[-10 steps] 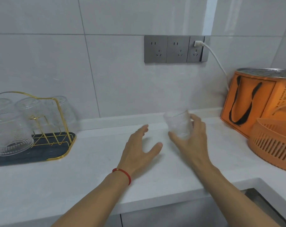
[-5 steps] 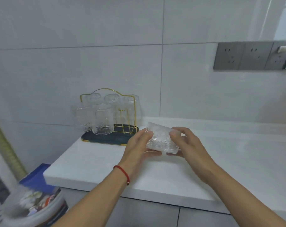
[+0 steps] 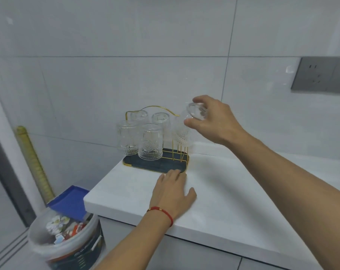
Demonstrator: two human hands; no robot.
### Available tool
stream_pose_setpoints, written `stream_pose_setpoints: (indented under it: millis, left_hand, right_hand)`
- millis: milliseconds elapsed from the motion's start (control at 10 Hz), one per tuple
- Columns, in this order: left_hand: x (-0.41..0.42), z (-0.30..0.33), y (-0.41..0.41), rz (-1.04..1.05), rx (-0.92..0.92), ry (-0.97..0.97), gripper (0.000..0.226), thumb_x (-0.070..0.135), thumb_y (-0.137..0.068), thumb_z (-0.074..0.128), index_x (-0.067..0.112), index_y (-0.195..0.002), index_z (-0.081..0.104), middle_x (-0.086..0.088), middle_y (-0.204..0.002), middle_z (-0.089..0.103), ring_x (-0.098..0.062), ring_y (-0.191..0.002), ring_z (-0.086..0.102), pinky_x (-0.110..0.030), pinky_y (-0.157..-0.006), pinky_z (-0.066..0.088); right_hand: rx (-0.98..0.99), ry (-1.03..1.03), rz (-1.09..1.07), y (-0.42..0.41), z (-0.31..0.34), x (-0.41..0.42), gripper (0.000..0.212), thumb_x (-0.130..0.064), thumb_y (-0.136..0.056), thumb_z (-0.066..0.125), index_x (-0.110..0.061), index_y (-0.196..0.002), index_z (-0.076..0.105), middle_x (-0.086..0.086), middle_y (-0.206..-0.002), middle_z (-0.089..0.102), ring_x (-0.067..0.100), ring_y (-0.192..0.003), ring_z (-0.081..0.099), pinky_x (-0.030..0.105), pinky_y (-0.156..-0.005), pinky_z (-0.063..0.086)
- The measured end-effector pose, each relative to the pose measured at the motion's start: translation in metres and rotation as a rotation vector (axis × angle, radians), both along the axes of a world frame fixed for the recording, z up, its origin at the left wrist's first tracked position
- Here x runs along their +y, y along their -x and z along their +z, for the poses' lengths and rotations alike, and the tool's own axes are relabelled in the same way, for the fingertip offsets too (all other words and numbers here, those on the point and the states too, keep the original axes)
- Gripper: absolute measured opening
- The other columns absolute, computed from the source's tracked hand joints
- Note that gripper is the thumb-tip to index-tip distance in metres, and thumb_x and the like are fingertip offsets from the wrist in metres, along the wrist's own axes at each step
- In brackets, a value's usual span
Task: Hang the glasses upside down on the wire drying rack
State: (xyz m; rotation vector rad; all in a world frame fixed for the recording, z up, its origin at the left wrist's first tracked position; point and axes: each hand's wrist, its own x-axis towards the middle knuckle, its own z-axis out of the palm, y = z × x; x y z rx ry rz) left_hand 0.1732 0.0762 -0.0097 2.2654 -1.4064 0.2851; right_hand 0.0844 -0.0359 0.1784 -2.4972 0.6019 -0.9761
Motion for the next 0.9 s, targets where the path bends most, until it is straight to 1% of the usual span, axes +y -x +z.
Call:
stream_pose_setpoints:
  millis: [100,200,300,400,500,600,700,800,900]
  left_hand:
    - [0.0,-0.001,0.001,-0.007,-0.002,-0.015,0.042,0.043,-0.09,0.044,0.012,-0.113,0.061,-0.004,-0.135,0.055,-0.024,-0.128,0.045,-0.039,-0.109,0.035]
    - [-0.002,-0.001,0.0,-0.003,0.006,-0.028,0.04,0.041,-0.09,0.044,0.01,-0.11,0.061,-0.006,-0.139,0.053,-0.026,-0.132,0.043,-0.041,-0.11,0.034]
    - [-0.001,-0.003,-0.001,-0.004,0.011,-0.026,0.04,0.04,-0.09,0.044,0.01,-0.11,0.061,-0.007,-0.139,0.053,-0.027,-0.134,0.042,-0.041,-0.111,0.034]
    - [-0.002,-0.004,-0.002,-0.004,-0.004,-0.019,0.039,0.041,-0.089,0.043,0.011,-0.108,0.06,-0.006,-0.137,0.054,-0.025,-0.133,0.042,-0.04,-0.11,0.034]
    - [-0.002,-0.002,-0.001,-0.009,-0.003,-0.003,0.035,0.04,-0.089,0.045,0.011,-0.103,0.06,-0.006,-0.131,0.056,-0.025,-0.127,0.045,-0.039,-0.107,0.036]
    - [-0.001,-0.002,-0.001,-0.013,-0.017,0.013,0.033,0.039,-0.089,0.046,0.011,-0.099,0.06,-0.005,-0.126,0.057,-0.026,-0.123,0.047,-0.039,-0.103,0.037]
    - [-0.001,-0.001,0.0,-0.005,0.006,0.009,0.034,0.039,-0.089,0.046,0.012,-0.103,0.061,-0.005,-0.131,0.056,-0.025,-0.126,0.046,-0.038,-0.105,0.036]
    - [-0.002,-0.003,-0.001,-0.012,0.021,0.034,0.037,0.039,-0.09,0.047,0.012,-0.109,0.063,-0.007,-0.142,0.052,-0.026,-0.134,0.042,-0.038,-0.11,0.034]
    - [0.001,-0.002,0.0,-0.011,0.094,0.083,0.042,0.037,-0.089,0.05,0.014,-0.122,0.061,-0.008,-0.146,0.05,-0.027,-0.135,0.043,-0.038,-0.112,0.034]
  right_hand:
    - [0.124,0.052,0.026,-0.024,-0.002,-0.001,0.071,-0.036,-0.087,0.075,-0.012,-0.15,0.053,0.006,-0.154,0.056,0.028,-0.144,0.047,0.037,-0.114,0.038]
    - [0.199,0.051,0.063,-0.041,-0.01,-0.002,0.069,-0.034,-0.086,0.076,-0.011,-0.149,0.055,0.007,-0.155,0.056,0.028,-0.147,0.045,0.039,-0.119,0.037]
    - [0.281,0.107,0.057,-0.054,-0.02,-0.002,0.066,-0.034,-0.087,0.075,-0.012,-0.147,0.057,0.009,-0.153,0.057,0.03,-0.147,0.044,0.041,-0.118,0.038]
    - [0.301,0.095,0.06,-0.061,-0.029,-0.006,0.064,-0.033,-0.088,0.073,-0.012,-0.146,0.058,0.006,-0.153,0.057,0.028,-0.147,0.044,0.041,-0.119,0.038]
    - [0.294,0.061,0.077,-0.063,-0.035,-0.007,0.062,-0.035,-0.087,0.074,-0.012,-0.143,0.061,0.007,-0.151,0.058,0.027,-0.146,0.046,0.042,-0.117,0.04]
    - [0.309,0.071,0.086,-0.063,-0.035,-0.006,0.059,-0.036,-0.089,0.071,-0.011,-0.142,0.062,0.008,-0.15,0.059,0.028,-0.143,0.05,0.04,-0.114,0.043]
    - [0.31,0.073,0.084,-0.062,-0.037,-0.007,0.059,-0.039,-0.092,0.067,-0.01,-0.142,0.061,0.009,-0.149,0.06,0.029,-0.141,0.051,0.039,-0.11,0.042]
    - [0.322,0.084,0.085,-0.054,-0.042,-0.007,0.063,-0.045,-0.095,0.064,-0.011,-0.147,0.055,0.011,-0.152,0.055,0.029,-0.143,0.047,0.041,-0.112,0.041]
    - [0.178,0.166,0.024,-0.044,-0.053,-0.009,0.054,-0.043,-0.097,0.061,-0.014,-0.142,0.057,0.01,-0.145,0.057,0.029,-0.138,0.047,0.044,-0.113,0.04]
